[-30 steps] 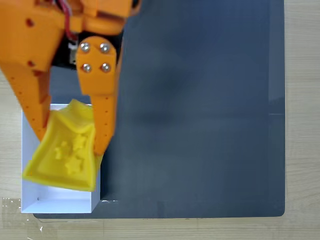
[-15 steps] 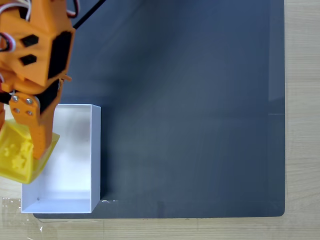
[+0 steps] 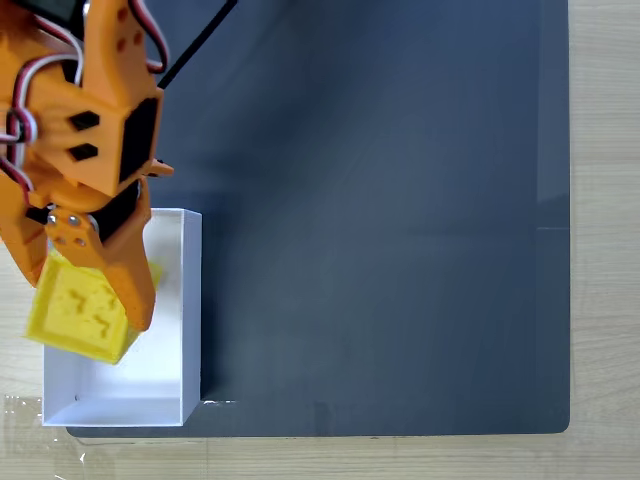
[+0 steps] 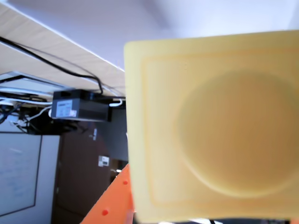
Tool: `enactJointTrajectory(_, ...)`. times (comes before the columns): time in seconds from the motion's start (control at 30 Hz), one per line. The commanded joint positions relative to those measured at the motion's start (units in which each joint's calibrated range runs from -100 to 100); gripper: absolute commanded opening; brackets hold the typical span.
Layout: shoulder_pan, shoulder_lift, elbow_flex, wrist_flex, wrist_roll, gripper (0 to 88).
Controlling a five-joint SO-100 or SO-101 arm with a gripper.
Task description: Grasp a yellow block and put it in the box
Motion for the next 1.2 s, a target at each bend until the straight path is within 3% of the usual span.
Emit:
enactJointTrajectory(0.0, -0.5, -0.7, -1.6, -1.3, -0.2, 37.9)
enactJointTrajectory(0.53, -3.3, -9.3, -0.1, 1.2, -1.8, 37.8)
enactJointTrajectory(0.8, -11.3, -26.8, 0.6, 18.1, -19.8, 35.0)
enactJointTrajectory(1.07, -16.2, -39.7, 0.6, 32.0, -38.4, 0.9)
enactJointTrajectory(1.17, -16.8, -43.2, 0.6, 33.8, -46.0, 2.0)
